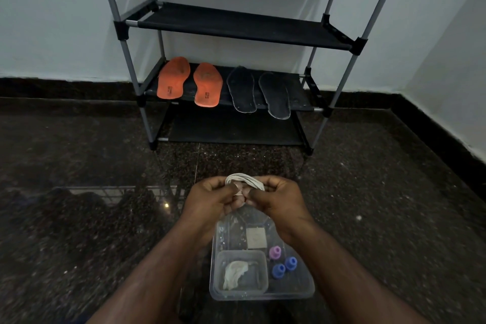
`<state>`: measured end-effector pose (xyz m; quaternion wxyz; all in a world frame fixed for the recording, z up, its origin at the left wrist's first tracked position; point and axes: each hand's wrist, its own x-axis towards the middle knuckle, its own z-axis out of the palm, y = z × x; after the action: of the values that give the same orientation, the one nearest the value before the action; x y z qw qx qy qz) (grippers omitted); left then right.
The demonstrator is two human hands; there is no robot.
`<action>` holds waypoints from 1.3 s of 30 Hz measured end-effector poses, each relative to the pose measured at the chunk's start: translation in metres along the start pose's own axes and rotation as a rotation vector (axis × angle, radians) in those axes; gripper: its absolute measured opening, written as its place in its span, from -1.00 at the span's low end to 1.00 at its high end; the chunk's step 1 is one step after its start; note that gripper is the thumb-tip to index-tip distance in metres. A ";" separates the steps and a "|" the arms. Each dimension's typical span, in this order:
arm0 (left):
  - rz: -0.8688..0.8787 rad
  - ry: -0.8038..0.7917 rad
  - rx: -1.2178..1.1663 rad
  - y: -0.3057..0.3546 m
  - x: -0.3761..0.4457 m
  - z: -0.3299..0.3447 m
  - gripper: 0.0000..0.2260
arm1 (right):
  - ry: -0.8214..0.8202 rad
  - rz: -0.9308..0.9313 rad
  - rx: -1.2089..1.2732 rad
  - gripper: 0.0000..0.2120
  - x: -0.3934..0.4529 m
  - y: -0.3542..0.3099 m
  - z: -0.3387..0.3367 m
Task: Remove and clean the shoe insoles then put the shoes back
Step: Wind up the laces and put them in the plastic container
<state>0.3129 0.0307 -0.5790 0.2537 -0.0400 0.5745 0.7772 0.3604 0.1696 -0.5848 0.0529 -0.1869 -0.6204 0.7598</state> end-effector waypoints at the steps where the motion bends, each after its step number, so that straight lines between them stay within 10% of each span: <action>1: -0.003 0.010 -0.024 -0.001 -0.001 0.000 -0.91 | -0.012 0.021 0.020 -0.79 0.000 -0.001 -0.001; 39: -0.085 0.079 -0.155 -0.024 0.013 0.002 -0.91 | 0.061 0.007 0.039 -0.79 0.008 0.000 -0.015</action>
<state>0.3126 0.0426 -0.6036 0.2599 -0.1144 0.5201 0.8055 0.3584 0.1859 -0.5894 0.0731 -0.2111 -0.6029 0.7659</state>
